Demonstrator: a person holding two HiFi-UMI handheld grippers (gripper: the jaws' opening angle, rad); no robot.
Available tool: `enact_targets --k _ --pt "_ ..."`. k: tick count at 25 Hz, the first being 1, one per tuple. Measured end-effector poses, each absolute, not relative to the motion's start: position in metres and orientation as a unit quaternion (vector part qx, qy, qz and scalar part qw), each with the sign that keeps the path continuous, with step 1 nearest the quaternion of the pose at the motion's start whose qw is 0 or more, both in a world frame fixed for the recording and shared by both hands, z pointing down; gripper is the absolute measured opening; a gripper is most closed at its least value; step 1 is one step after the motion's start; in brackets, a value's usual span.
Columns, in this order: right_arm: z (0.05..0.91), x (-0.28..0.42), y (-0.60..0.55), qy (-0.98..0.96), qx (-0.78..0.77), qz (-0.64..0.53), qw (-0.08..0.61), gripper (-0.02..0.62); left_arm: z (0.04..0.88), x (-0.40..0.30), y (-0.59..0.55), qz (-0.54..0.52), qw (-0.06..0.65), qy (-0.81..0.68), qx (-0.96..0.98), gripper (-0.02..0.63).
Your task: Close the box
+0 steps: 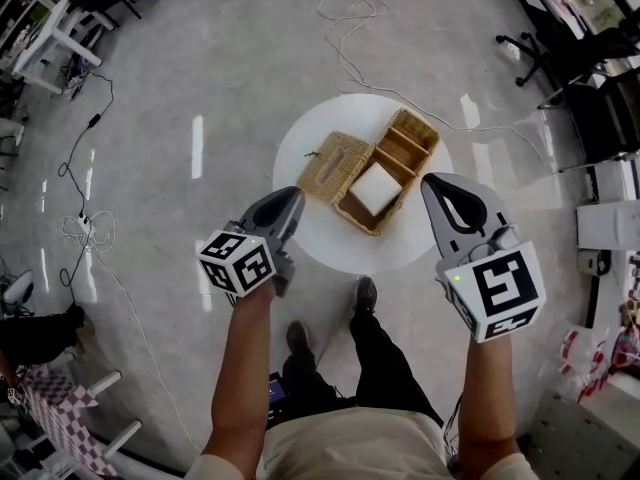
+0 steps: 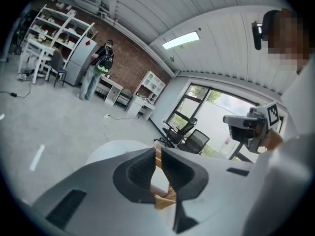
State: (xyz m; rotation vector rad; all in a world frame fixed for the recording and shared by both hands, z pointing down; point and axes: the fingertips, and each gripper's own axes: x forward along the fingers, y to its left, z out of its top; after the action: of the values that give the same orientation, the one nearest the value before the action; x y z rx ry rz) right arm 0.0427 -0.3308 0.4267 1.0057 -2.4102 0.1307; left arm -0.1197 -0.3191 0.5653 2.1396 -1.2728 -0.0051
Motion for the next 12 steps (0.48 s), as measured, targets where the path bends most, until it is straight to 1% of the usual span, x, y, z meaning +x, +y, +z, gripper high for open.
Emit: enact_targets --k 9,12 --pt "0.475 0.05 -0.345 -0.889 0.36 0.045 0.279 -0.005 0.655 -0.12 -0.32 -0.036 0.412 -0.492 0.766 0.014" --pt "0.488 0.051 -0.347 -0.886 0.361 0.062 0.285 -0.005 0.681 -0.119 -0.322 -0.048 0.438 -0.494 0.749 0.015"
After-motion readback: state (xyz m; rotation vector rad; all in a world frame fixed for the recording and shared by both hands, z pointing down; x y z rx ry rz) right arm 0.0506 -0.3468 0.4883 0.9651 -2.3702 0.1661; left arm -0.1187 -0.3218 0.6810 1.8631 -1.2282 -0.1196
